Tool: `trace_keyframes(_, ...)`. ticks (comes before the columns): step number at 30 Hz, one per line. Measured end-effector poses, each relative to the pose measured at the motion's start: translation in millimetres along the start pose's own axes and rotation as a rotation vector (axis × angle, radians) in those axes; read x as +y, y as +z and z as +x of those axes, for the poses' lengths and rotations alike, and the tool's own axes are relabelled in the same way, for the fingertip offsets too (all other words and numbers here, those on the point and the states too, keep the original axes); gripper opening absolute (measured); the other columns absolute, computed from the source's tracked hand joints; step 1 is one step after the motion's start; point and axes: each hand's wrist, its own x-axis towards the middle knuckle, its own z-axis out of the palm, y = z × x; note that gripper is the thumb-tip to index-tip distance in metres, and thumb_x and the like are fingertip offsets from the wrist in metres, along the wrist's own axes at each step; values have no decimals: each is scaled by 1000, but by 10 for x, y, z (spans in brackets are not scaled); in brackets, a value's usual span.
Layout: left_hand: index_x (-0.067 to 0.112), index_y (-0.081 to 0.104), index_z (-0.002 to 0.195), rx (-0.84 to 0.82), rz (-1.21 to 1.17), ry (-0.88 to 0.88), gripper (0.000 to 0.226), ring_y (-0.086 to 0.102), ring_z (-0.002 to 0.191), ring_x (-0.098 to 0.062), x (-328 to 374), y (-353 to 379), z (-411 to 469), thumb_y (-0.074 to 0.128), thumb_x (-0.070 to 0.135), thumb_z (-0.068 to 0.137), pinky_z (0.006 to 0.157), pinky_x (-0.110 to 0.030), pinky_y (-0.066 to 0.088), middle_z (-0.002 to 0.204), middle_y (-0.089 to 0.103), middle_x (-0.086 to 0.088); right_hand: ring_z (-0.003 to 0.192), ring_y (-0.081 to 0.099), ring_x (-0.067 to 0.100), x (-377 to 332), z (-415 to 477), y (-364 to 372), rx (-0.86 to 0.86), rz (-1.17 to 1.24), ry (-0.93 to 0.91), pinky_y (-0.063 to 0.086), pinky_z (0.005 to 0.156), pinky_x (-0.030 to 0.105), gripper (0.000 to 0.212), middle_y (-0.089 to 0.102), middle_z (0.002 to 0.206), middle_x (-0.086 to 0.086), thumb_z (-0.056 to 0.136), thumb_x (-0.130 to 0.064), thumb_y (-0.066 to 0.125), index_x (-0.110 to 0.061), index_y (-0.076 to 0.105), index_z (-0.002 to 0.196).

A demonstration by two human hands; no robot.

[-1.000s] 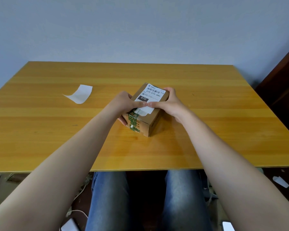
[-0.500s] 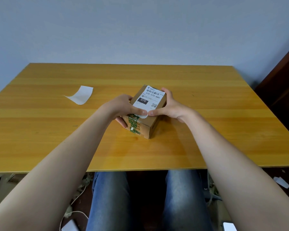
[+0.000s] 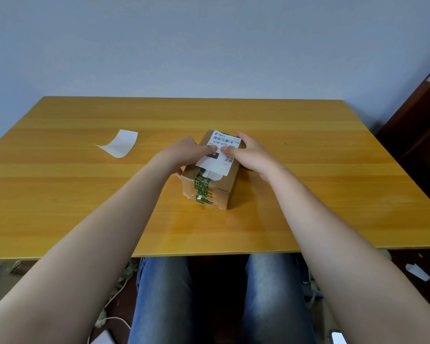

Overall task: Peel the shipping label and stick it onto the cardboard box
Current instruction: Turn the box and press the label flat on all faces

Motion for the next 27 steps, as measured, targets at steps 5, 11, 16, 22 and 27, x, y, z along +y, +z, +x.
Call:
trace_keyframes(5,6,66,120,-14,-53,-8,49,76,87,-30,3,65,18,62,51,100,64,-47,65,98,76,-11,112,55,15,15,21,90,40,51,-3,43,88,29,90,52,152,-4,95,-38,74,-26,19,165)
trace_keyframes(11,3,50,137,16,-115,-30,67,78,83,-31,-42,151,79,64,56,98,51,-49,64,103,76,-13,112,62,15,-4,57,93,42,10,-17,50,84,28,85,57,144,-4,94,-39,75,-27,26,162)
trace_keyframes(16,6,64,123,-4,-101,17,49,78,84,-29,-28,121,44,64,50,100,49,-42,63,97,78,-11,119,63,17,22,107,58,25,-1,-8,53,101,35,91,56,148,-2,87,-41,83,-29,31,161)
trace_keyframes(22,14,61,100,-19,-126,37,31,74,83,-20,-22,97,-36,70,44,99,54,-40,63,95,74,-4,130,59,21,105,68,15,-18,96,4,50,109,43,114,51,155,2,78,-39,91,-33,19,166)
trace_keyframes(27,21,52,88,-10,-156,49,30,70,80,-13,-41,108,-75,74,37,97,60,-38,62,90,70,1,126,63,22,166,11,15,-27,180,22,53,106,46,128,57,148,4,72,-33,95,-36,9,167)
